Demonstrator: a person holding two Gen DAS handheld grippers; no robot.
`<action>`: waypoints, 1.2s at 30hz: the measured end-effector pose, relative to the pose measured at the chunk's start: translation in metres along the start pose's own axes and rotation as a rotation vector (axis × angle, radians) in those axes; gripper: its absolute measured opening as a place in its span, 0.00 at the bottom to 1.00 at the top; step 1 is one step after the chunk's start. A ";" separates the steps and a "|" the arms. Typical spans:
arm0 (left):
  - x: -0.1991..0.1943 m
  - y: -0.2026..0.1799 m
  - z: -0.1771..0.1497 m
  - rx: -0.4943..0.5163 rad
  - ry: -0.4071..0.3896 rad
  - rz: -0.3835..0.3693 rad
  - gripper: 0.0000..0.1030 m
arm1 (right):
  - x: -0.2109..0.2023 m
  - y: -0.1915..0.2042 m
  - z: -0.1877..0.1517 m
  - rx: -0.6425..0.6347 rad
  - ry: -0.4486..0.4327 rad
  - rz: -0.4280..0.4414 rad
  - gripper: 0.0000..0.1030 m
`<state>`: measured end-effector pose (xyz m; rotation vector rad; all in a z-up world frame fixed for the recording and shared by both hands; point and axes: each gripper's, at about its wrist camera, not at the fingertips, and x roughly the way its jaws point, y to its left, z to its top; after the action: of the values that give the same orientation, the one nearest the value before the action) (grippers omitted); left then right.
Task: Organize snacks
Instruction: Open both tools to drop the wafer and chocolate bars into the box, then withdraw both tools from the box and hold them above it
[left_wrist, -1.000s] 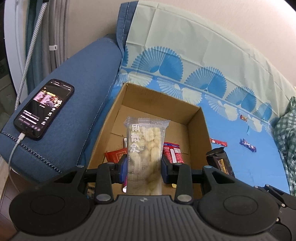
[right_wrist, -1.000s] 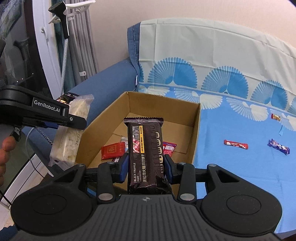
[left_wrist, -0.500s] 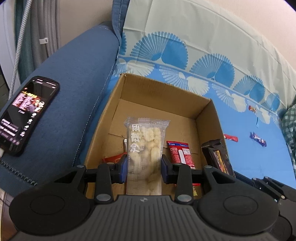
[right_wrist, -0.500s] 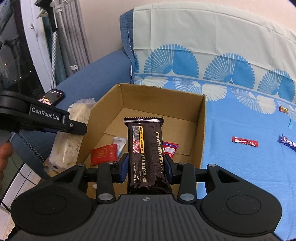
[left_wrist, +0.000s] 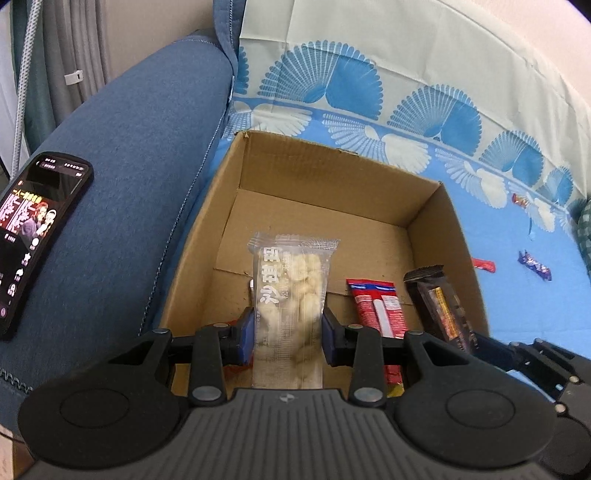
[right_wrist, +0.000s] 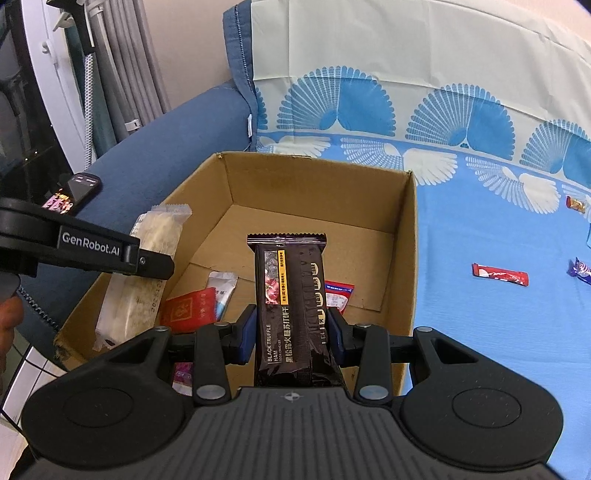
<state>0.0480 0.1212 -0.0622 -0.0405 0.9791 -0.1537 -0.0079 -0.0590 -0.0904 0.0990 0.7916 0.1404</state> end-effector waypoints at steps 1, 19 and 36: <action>0.003 0.000 0.001 0.007 -0.003 0.011 0.44 | 0.002 -0.001 0.002 0.006 0.000 0.001 0.41; -0.052 0.012 -0.055 0.010 0.013 0.111 1.00 | -0.062 0.022 -0.028 0.054 0.049 -0.037 0.95; -0.144 -0.017 -0.116 0.037 -0.088 0.091 1.00 | -0.168 0.039 -0.060 0.047 -0.116 -0.049 0.99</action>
<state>-0.1290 0.1296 -0.0070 0.0314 0.8878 -0.0859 -0.1708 -0.0462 -0.0090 0.1304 0.6815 0.0688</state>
